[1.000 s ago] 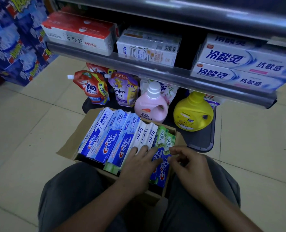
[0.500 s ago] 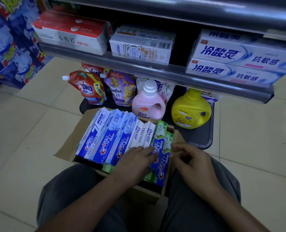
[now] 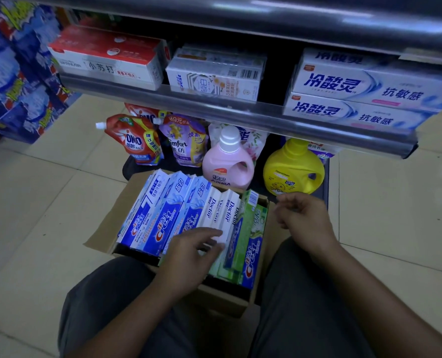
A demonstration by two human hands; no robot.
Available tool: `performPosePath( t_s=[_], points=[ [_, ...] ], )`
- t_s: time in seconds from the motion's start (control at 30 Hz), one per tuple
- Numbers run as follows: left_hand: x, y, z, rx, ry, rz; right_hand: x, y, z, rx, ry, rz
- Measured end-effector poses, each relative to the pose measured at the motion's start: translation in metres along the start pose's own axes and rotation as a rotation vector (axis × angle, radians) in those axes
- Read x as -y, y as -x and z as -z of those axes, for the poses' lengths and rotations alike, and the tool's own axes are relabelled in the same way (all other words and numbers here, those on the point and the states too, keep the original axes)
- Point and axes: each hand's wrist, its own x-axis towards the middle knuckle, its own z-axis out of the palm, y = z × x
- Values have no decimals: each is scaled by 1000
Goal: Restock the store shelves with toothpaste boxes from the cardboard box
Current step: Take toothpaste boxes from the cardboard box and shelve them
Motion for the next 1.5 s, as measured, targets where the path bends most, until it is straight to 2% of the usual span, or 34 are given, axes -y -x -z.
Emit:
performPosePath(
  t_s=[0.07, 0.2, 0.33, 0.5, 0.63, 0.73, 0.87, 0.93, 1.0, 1.07, 1.13, 1.2, 1.27, 1.37, 1.43, 1.5],
  points=[
    [-7, 5, -13, 101, -244, -2, 2, -5, -3, 17, 28, -11],
    [-19, 9, -47, 101, -785, -48, 4, -3, -6, 41, 37, -7],
    [-26, 5, -70, 139, -1014, -28, 3, 0, -1, 38, 62, -1],
    [-26, -1, -63, 156, -952, 45, -1, 1, 7, 20, 75, -10],
    [-37, 0, -43, 31, -607, 62, -1, -3, 8, 5, 31, -41],
    [-41, 9, -30, -51, -461, -99, 8, -5, 3, 4, -76, -113],
    [-37, 23, -25, -100, -487, -362, 22, -6, 7, 136, -146, -305],
    [-33, 28, -27, -120, -489, -449, 23, -5, 12, 174, -114, -308],
    [-33, 32, -32, -131, -491, -515, 23, -5, 17, 136, -85, -305],
    [-38, 38, -39, -107, -393, -452, 24, -6, 27, 42, -116, -289],
    [-47, 45, -45, -80, -206, -239, 26, -8, 44, -73, -192, -249],
    [-49, 46, -52, -64, -160, -95, 28, -7, 65, -173, -273, -187],
    [-43, 43, -61, 20, -343, -20, 30, -3, 82, -234, -355, -132],
    [-35, 39, -77, 260, -688, 107, 32, 4, 93, -258, -415, -73],
    [-33, 40, -88, 353, -787, 153, 31, 8, 94, -254, -418, -49],
    [-29, 41, -95, 362, -837, 151, 29, 12, 92, -244, -416, -35]
  ],
)
